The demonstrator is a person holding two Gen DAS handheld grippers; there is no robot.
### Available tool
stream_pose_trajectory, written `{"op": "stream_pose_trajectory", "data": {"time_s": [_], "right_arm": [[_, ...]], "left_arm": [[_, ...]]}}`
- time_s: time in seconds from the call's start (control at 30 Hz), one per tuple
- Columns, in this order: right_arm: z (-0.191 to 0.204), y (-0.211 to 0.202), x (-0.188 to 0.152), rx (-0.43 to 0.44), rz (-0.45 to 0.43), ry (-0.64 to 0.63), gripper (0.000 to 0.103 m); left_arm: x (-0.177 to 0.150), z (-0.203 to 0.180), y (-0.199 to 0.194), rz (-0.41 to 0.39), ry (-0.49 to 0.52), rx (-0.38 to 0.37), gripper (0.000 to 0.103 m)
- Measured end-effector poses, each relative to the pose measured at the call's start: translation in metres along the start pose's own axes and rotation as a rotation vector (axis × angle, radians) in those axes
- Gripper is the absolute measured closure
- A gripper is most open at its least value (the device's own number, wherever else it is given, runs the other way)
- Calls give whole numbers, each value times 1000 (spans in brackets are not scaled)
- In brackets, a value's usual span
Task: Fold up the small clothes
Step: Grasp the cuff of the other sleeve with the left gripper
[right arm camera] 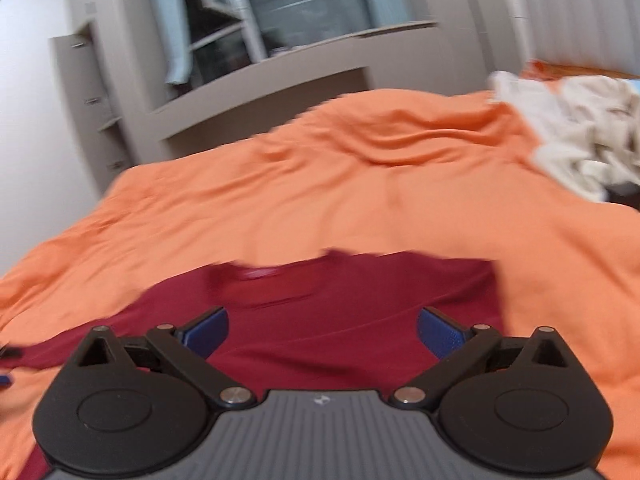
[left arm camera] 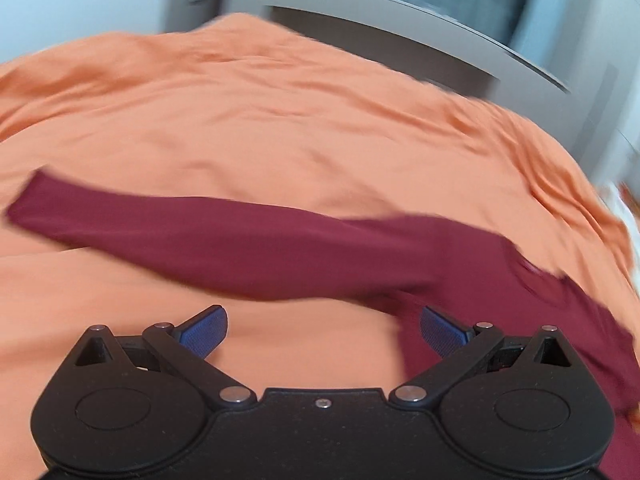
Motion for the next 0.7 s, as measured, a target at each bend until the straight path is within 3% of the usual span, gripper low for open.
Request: {"op": "stream_pose_trajectory", "data": {"time_s": [0.1,0.23,0.47,0.6,0.67,0.7], "right_arm": [[26,-11,-9,60,-7,-60,0],[44,-12,-20,92,-1,-120,0],[43,3,-34,85,69,-116,0],[40,5,-39,84,85,-97,0],[40,5,-40,84,88,-100,0],[41,5,-40,85,90,-104,0]], "left_arm": [[12,53,-4,-25,-160,47,1],[21,118,-5,-86,-432,-7,1],[30,161,10,-175,-585,47,1],[33,183,21,-239,-664,166,20],[33,192,22,-272,-701,212,38],[32,196,21,-282,-714,224,58]]}}
Point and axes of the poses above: each gripper's, at about its wrist camera, not at the fingertips, and y roughly the way its jaws point, z to its left, x to its top, the point moved 1 cm from there along y, roughly the way its jaws point, and after that the axes turned 1 degree about -z, right-handed, at the moved point
